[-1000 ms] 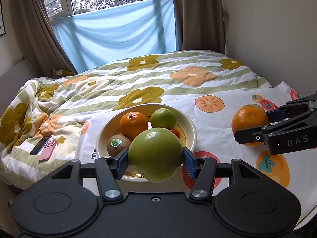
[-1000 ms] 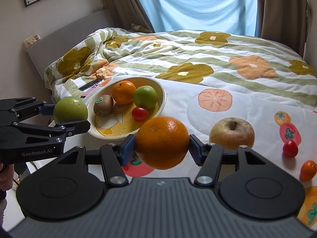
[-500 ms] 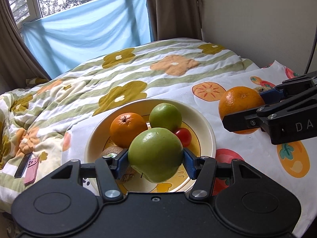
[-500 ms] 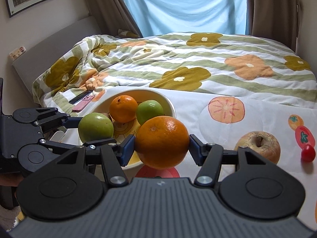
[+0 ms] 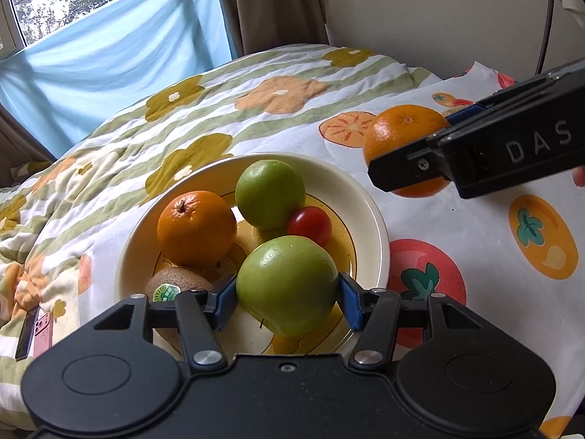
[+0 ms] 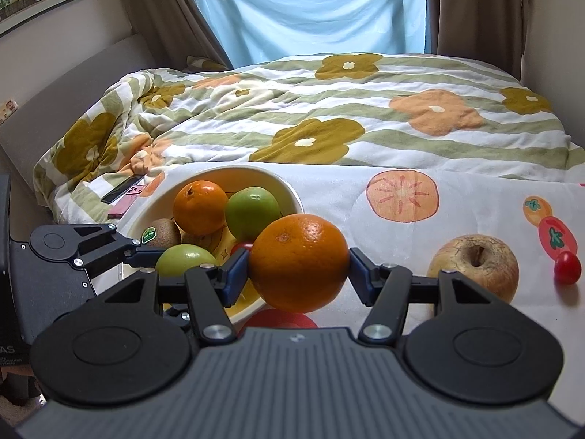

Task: Organize fruits
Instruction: 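Carry the green apple and large orange over the duck bowl with both tools, then open the left tool to drop the green apple in the bowl while the right tool releases the orange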

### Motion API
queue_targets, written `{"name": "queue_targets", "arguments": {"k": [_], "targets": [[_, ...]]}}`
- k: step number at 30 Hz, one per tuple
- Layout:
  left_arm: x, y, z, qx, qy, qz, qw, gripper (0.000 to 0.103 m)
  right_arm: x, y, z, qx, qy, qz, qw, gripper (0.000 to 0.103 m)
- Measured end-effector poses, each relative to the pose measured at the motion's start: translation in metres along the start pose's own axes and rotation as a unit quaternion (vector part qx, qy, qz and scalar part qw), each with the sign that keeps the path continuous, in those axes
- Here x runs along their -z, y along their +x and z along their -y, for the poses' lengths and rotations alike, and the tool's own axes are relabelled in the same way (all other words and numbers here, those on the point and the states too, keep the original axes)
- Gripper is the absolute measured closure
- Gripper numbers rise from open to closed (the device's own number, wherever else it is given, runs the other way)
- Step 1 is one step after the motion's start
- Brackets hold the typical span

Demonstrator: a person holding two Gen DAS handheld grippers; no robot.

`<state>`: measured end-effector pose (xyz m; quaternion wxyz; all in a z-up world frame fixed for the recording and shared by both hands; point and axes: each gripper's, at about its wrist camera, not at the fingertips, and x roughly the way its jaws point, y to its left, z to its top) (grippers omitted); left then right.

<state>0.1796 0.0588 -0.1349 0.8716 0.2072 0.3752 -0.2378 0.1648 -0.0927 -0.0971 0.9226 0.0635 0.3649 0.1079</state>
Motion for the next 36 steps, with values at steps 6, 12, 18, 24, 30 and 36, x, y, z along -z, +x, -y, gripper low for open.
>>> {"name": "queue_targets", "arguments": {"k": [6, 12, 18, 24, 30, 36], "targets": [[-0.001, -0.028, -0.007, -0.025, -0.003, 0.053, 0.9983, 0.002, -0.009, 0.005, -0.012, -0.006, -0.008, 0.005, 1.0, 0.03], [0.008, -0.039, -0.022, -0.037, -0.029, 0.046, 0.9978, 0.002, -0.019, 0.013, -0.032, -0.024, -0.026, 0.009, 0.999, 0.03], [0.02, -0.044, -0.029, -0.053, -0.045, 0.037, 0.9969, 0.002, -0.024, 0.025, -0.054, -0.041, -0.046, 0.01, 0.998, 0.03], [0.033, -0.049, -0.034, -0.06, -0.057, 0.028, 0.9962, 0.002, -0.028, 0.041, -0.068, -0.05, -0.06, 0.011, 0.997, 0.03], [0.039, -0.05, -0.037, -0.062, -0.068, 0.024, 0.9954, 0.002, -0.029, 0.054, -0.075, -0.05, -0.069, 0.007, 0.996, 0.03], [0.041, -0.05, -0.035, -0.061, -0.077, 0.022, 0.9949, 0.002, -0.023, 0.05, -0.081, -0.058, -0.094, 0.015, 0.994, 0.002]]}}
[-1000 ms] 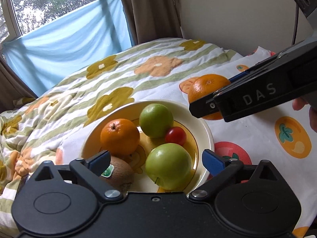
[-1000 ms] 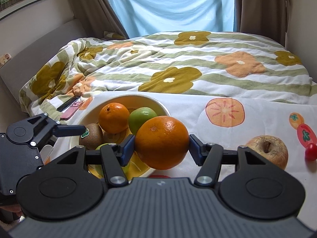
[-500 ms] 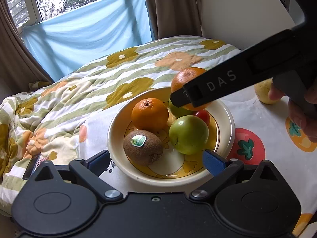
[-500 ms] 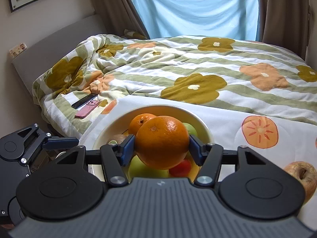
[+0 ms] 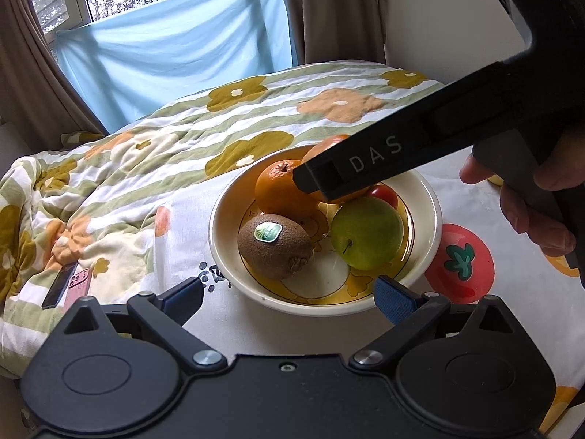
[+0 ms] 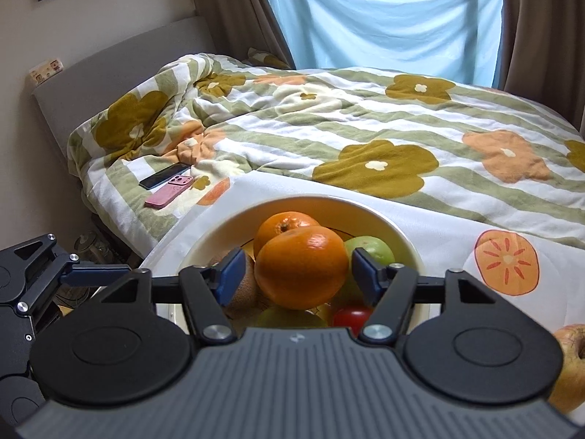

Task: Organize fruits
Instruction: 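Open the left tool to drop the green apple in the bowl while the right tool releases the orange, then grasp the yellow-brown apple with the left tool while the right tool grasps a mandarin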

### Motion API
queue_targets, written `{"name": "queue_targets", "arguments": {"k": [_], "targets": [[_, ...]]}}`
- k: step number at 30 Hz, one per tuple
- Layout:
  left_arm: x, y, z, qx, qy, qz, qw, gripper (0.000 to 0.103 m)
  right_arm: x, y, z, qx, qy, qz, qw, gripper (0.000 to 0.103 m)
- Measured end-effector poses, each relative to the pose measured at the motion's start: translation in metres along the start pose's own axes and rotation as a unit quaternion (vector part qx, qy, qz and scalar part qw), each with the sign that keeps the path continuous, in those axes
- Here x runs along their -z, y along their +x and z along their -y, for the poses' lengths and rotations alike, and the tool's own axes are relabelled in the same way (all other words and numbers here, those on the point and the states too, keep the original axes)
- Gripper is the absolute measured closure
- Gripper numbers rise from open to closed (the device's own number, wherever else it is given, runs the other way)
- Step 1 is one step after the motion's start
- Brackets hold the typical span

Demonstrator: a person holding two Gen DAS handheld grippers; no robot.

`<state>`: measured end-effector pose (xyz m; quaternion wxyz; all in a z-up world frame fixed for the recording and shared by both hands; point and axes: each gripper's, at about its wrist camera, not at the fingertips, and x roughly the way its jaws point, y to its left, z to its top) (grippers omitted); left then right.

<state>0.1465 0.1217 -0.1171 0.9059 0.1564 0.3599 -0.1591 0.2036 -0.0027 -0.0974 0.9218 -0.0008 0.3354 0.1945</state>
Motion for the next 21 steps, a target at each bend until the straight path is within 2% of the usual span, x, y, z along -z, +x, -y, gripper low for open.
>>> {"name": "queue_targets", "arguments": {"k": [3, 12, 21], "targets": [[0.002, -0.001, 0.001, 0.005, -0.003, -0.003, 1.0, 0.002, 0.003, -0.009, -0.002, 0.009, -0.005, 0.011, 1.0, 0.0], [0.002, -0.006, 0.004, 0.005, -0.01, -0.011, 0.9999, 0.002, 0.013, -0.026, 0.006, 0.017, 0.013, -0.003, 1.0, 0.0], [-0.006, -0.026, 0.003, -0.014, -0.037, 0.008, 0.9992, 0.002, 0.011, -0.061, 0.011, 0.039, 0.022, -0.003, 0.999, 0.0]]}}
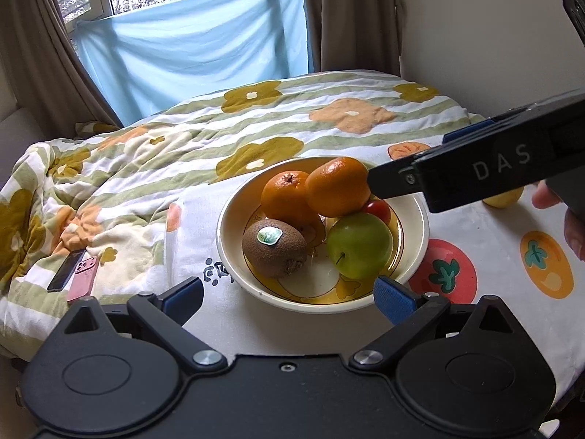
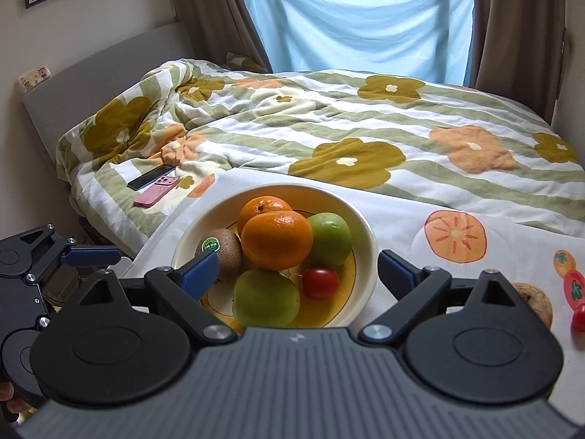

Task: Organize fruits
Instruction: 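Grasp the yellow-brown apple with the left tool while the right tool grasps a mandarin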

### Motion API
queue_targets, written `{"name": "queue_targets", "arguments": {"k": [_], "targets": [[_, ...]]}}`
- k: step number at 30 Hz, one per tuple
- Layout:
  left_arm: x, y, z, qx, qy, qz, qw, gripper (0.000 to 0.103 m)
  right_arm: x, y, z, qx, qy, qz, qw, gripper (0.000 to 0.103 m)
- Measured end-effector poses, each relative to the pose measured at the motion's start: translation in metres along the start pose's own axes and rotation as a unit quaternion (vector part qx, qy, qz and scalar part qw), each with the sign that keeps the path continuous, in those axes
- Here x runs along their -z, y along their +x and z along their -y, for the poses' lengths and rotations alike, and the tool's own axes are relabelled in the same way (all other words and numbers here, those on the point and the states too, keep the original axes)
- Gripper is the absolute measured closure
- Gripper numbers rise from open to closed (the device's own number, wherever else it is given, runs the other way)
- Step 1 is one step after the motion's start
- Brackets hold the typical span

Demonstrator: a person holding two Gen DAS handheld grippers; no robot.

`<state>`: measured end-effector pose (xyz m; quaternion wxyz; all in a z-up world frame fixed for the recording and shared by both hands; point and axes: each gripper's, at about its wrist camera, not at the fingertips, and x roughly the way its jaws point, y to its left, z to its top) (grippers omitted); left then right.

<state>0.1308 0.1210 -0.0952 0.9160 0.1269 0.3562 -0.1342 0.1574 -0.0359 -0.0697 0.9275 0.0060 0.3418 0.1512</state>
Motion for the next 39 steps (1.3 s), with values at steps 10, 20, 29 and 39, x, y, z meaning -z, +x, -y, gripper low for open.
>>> {"name": "queue_targets", "arguments": {"k": [10, 20, 29, 39], "targets": [[-0.019, -0.036, 0.025, -0.021, -0.02, 0.02, 0.9994, 0.002, -0.002, -0.064, 0.027, 0.009, 0.008, 0.025, 1.0, 0.0], [-0.041, -0.064, 0.105, -0.04, -0.022, 0.031, 0.9985, 0.0, 0.025, -0.134, 0.103, 0.03, 0.021, 0.036, 0.999, 0.0], [-0.063, -0.053, 0.185, -0.017, -0.03, 0.041, 0.9985, 0.0, 0.05, -0.171, 0.193, 0.06, 0.047, 0.036, 0.996, 0.0], [-0.075, 0.019, 0.242, 0.007, -0.008, 0.036, 0.9993, 0.0, 0.087, -0.141, 0.281, 0.099, 0.088, 0.016, 0.991, 0.0]]}}
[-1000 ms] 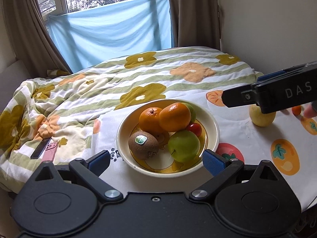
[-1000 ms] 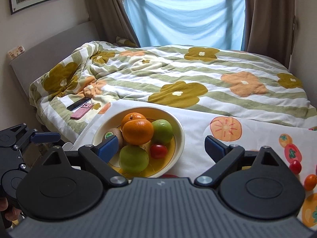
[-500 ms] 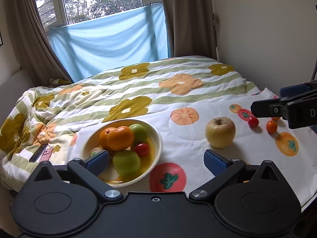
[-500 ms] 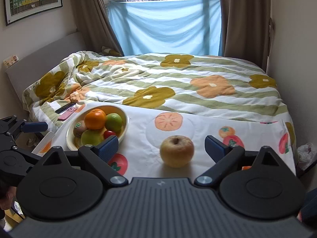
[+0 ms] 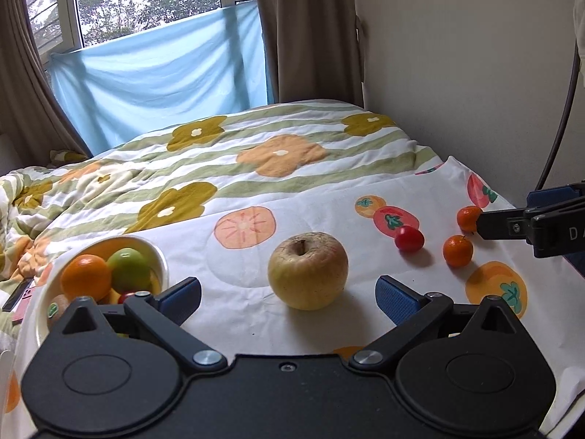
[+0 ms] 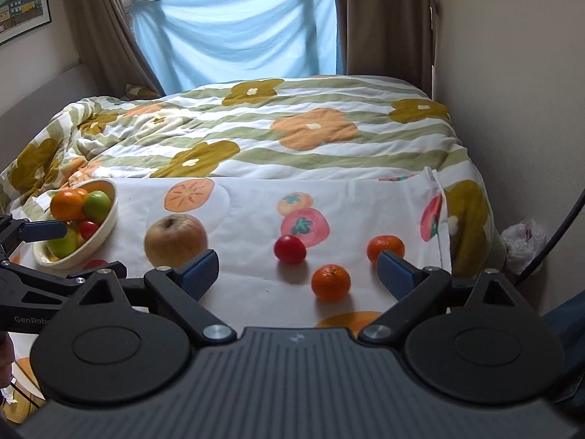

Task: Organize fruits
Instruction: 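Grasp the yellow-brown apple with the left tool while the right tool grasps a mandarin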

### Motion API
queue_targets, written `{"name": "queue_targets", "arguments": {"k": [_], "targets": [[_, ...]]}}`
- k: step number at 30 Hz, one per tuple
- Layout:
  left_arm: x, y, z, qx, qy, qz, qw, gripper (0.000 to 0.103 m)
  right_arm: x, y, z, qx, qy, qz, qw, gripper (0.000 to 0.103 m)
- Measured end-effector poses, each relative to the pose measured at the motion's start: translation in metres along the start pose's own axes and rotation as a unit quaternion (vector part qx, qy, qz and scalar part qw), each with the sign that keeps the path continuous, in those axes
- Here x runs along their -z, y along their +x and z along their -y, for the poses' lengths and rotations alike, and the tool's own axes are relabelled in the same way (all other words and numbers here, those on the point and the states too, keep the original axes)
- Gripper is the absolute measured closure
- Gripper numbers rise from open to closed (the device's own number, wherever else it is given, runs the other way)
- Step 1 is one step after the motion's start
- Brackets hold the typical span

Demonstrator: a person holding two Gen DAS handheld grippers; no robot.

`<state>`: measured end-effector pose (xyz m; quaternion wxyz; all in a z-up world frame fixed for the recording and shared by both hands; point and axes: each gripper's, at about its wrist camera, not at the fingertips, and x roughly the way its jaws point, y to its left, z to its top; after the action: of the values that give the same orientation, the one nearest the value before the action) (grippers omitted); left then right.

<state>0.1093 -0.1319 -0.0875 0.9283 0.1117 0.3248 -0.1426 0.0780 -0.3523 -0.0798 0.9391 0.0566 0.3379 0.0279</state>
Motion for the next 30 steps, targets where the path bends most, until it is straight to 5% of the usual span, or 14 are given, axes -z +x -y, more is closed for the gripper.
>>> {"name": "queue_targets", "arguments": {"k": [14, 20, 30], "targets": [[-0.005, 0.08, 0.018, -0.013, -0.006, -0.021, 0.9997, 0.009, 0.019, 0.065, 0.024, -0.016, -0.008, -0.029, 0.999, 0.008], [-0.001, 0.095, 0.014, -0.006, -0.023, -0.042, 0.9988, 0.024, 0.023, 0.08, 0.022, -0.022, -0.021, -0.047, 0.998, 0.013], [0.002, 0.093, 0.018, -0.01, -0.006, -0.044, 0.999, 0.024, 0.027, 0.088, 0.027, -0.009, -0.016, -0.062, 0.998, 0.028]]}}
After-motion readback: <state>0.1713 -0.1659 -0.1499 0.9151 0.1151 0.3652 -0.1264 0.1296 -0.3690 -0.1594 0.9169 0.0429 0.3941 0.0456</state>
